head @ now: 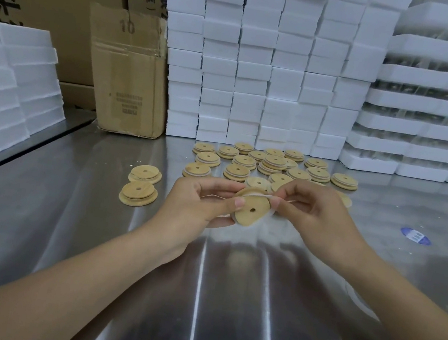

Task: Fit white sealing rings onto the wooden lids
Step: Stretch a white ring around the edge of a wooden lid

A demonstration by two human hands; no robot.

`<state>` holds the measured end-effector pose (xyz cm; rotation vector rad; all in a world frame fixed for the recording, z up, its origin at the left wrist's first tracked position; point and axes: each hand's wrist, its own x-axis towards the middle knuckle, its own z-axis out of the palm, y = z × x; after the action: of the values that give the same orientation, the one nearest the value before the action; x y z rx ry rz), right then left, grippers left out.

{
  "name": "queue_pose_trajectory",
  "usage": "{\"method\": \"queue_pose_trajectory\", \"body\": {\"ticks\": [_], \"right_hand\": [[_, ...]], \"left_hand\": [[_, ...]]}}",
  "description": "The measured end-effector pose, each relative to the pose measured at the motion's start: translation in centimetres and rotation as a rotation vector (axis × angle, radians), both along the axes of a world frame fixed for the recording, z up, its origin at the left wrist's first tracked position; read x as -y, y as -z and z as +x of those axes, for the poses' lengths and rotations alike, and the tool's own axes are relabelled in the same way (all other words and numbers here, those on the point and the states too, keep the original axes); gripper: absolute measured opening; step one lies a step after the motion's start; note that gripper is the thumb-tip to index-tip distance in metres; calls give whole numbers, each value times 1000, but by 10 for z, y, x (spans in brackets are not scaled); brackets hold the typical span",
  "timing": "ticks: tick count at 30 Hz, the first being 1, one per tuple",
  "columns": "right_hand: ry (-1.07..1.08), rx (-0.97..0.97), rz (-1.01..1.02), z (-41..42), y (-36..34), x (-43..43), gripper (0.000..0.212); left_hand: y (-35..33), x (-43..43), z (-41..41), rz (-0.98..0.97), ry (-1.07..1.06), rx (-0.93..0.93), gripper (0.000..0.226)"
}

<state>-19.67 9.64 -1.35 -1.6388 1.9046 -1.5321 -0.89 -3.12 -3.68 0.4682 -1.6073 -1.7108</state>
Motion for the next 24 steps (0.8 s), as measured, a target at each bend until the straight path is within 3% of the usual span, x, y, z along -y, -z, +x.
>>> {"method": "queue_pose_trajectory", "body": {"ticks": [7,17,24], "right_hand": [[-95,224,29,5,5,1,13],[-95,33,0,15,20,3,9],[-74,51,8,2,7,3,10]], "left_hand": [[2,0,-1,94,18,-40,16],[7,-8,-2,-185,30,173,19],[-1,-5,-1,-105,59,113,24]]}}
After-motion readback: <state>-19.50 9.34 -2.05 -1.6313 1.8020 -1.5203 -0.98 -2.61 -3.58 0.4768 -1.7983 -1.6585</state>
